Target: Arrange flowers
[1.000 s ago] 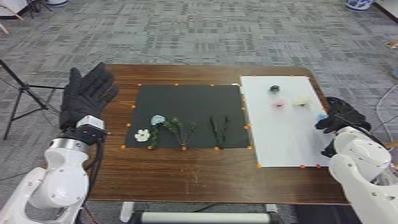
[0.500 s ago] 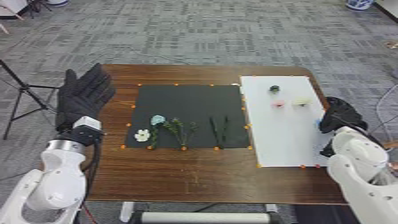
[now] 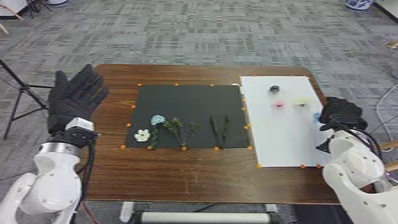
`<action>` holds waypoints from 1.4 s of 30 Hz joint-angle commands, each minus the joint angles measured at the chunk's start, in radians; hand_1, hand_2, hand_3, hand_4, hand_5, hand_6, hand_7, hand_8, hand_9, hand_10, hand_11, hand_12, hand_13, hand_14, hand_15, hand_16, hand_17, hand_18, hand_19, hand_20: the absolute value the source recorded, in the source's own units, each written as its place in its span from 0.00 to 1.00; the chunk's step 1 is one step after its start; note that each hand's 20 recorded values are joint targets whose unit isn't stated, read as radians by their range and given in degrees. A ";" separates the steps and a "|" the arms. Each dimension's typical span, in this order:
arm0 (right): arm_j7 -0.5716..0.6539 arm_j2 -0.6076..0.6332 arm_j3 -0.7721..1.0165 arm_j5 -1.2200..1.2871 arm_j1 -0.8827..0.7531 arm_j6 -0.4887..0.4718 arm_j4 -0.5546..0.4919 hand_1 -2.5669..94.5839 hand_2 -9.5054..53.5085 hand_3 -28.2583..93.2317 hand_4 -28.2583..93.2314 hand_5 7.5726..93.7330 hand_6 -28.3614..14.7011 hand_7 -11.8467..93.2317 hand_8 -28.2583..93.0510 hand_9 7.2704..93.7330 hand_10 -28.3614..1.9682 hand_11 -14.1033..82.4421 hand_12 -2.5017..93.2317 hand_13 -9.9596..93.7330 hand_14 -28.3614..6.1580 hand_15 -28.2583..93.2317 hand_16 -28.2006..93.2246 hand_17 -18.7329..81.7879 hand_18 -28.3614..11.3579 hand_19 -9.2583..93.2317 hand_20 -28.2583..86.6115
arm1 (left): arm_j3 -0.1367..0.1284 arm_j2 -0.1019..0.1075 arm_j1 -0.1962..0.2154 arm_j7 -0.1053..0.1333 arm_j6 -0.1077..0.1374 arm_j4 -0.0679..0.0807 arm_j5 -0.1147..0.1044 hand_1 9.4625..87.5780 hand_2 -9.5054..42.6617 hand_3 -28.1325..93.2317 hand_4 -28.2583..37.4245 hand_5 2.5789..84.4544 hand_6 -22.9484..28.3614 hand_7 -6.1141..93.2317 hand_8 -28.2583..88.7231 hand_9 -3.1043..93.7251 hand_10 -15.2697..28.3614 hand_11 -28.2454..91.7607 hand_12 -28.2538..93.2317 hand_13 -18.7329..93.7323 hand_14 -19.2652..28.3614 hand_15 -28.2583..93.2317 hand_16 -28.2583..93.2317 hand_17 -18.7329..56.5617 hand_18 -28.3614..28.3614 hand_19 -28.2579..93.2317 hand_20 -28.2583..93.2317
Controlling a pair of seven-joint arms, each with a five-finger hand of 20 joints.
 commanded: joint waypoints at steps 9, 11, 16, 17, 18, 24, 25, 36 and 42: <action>-0.111 -0.075 -0.240 0.045 0.216 0.076 -0.149 0.63 0.01 0.79 0.00 0.82 0.68 0.37 0.23 0.87 0.66 0.20 0.36 0.76 0.67 0.57 0.57 0.51 0.21 0.84 0.58 | -0.051 -0.024 0.076 0.002 0.022 -0.016 -0.013 0.28 0.56 0.65 0.00 0.48 0.60 0.13 0.17 0.34 0.66 0.37 0.27 0.36 0.66 0.37 0.19 0.14 0.74 0.53 0.28; -0.134 -0.108 -0.297 0.057 0.278 0.061 -0.127 0.63 0.01 0.79 0.00 0.82 0.68 0.37 0.23 0.87 0.66 0.20 0.36 0.76 0.67 0.57 0.57 0.51 0.21 0.84 0.58 | -0.062 -0.031 0.085 0.006 0.030 -0.017 -0.013 0.29 0.56 0.63 0.00 0.48 0.60 0.13 0.17 0.34 0.66 0.37 0.28 0.36 0.66 0.37 0.19 0.14 0.74 0.53 0.29; -0.210 -0.208 -0.434 0.074 0.425 -0.025 -0.050 0.63 0.01 0.78 0.00 0.82 0.68 0.36 0.23 0.86 0.65 0.20 0.35 0.76 0.67 0.57 0.57 0.51 0.21 0.84 0.58 | -0.079 -0.051 0.099 0.020 0.046 -0.019 -0.019 0.30 0.59 0.63 0.00 0.48 0.60 0.14 0.17 0.34 0.66 0.37 0.27 0.36 0.66 0.37 0.19 0.14 0.75 0.53 0.29; -0.232 -0.229 -0.460 0.072 0.451 -0.038 -0.029 0.63 0.01 0.78 0.00 0.82 0.68 0.36 0.23 0.86 0.65 0.20 0.35 0.76 0.67 0.57 0.57 0.51 0.21 0.84 0.58 | -0.080 -0.052 0.100 0.021 0.049 -0.019 -0.019 0.29 0.59 0.64 0.00 0.48 0.60 0.14 0.17 0.34 0.66 0.38 0.27 0.36 0.66 0.37 0.18 0.14 0.75 0.53 0.29; -0.245 -0.242 -0.490 0.070 0.476 -0.042 -0.011 0.63 0.01 0.78 0.00 0.82 0.67 0.36 0.23 0.86 0.65 0.20 0.35 0.75 0.67 0.57 0.57 0.51 0.21 0.84 0.58 | -0.076 -0.052 0.096 0.019 0.048 -0.016 -0.020 0.29 0.59 0.64 0.00 0.48 0.60 0.14 0.17 0.34 0.66 0.38 0.27 0.36 0.66 0.37 0.18 0.14 0.75 0.53 0.29; -0.345 -0.311 -0.606 0.037 0.579 -0.118 0.083 0.64 0.02 0.77 0.00 0.82 0.67 0.36 0.24 0.86 0.65 0.20 0.35 0.75 0.67 0.57 0.58 0.50 0.22 0.83 0.58 | -0.066 -0.049 0.088 0.018 0.047 -0.012 -0.020 0.30 0.58 0.63 0.00 0.49 0.60 0.14 0.17 0.34 0.66 0.38 0.27 0.36 0.66 0.38 0.18 0.14 0.75 0.54 0.28; -0.361 -0.321 -0.623 0.027 0.591 -0.127 0.098 0.64 0.02 0.77 0.00 0.82 0.67 0.36 0.24 0.86 0.65 0.20 0.35 0.75 0.67 0.57 0.58 0.50 0.22 0.83 0.58 | -0.066 -0.048 0.089 0.020 0.049 -0.013 -0.021 0.30 0.58 0.63 0.00 0.49 0.60 0.14 0.17 0.34 0.66 0.38 0.27 0.36 0.66 0.38 0.18 0.14 0.75 0.54 0.28; -0.417 -0.391 -0.721 -0.089 0.629 -0.301 0.162 0.64 0.02 0.77 0.00 0.82 0.67 0.36 0.24 0.85 0.66 0.20 0.34 0.75 0.67 0.56 0.58 0.50 0.22 0.83 0.59 | -0.057 -0.035 0.071 0.023 0.045 -0.008 -0.023 0.30 0.57 0.62 0.00 0.49 0.60 0.15 0.16 0.35 0.66 0.40 0.26 0.37 0.67 0.40 0.17 0.13 0.75 0.55 0.28; -0.413 -0.421 -0.763 -0.128 0.657 -0.326 0.222 0.63 0.02 0.78 0.00 0.82 0.68 0.36 0.24 0.85 0.66 0.20 0.34 0.75 0.67 0.56 0.58 0.50 0.21 0.82 0.59 | -0.044 -0.030 0.064 0.024 0.036 -0.010 -0.024 0.29 0.58 0.63 0.00 0.49 0.60 0.15 0.16 0.35 0.66 0.40 0.26 0.37 0.66 0.40 0.17 0.13 0.75 0.55 0.28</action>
